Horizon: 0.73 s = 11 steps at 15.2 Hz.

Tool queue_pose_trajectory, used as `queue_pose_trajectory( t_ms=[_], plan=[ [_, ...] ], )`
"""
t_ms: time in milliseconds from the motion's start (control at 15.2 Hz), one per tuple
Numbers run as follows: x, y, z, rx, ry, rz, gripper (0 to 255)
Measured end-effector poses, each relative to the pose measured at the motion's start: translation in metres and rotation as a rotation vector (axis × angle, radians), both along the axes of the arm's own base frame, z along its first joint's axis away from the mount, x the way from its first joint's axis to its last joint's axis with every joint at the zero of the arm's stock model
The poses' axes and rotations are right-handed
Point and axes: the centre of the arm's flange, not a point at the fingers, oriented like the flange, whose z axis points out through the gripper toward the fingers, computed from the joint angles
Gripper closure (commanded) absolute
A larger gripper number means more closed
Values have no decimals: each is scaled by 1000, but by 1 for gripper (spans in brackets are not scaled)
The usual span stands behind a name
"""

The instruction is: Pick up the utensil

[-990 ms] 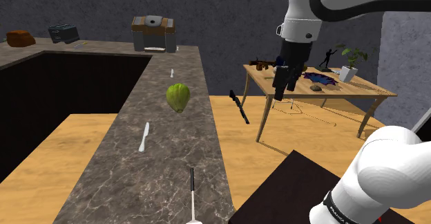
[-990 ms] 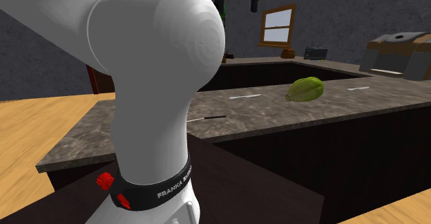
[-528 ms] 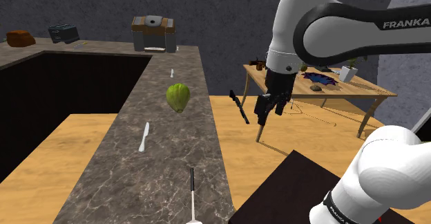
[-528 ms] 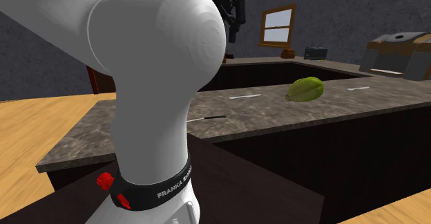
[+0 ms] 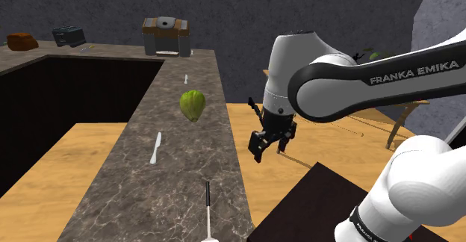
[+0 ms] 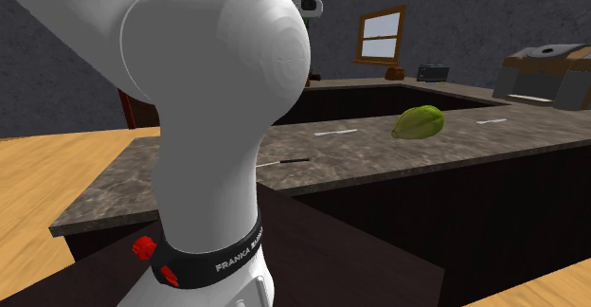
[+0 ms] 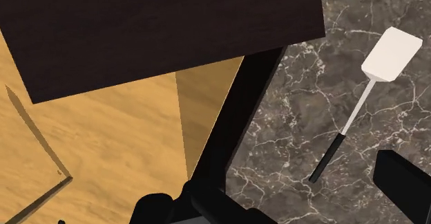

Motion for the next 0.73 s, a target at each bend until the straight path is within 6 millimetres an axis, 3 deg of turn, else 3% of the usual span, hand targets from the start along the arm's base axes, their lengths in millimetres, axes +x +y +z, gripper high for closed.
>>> queue_pose_trajectory(
  t_ms=[726],
  plan=[
    [30, 84, -116, -10, -42, -210, 0]
  ],
)
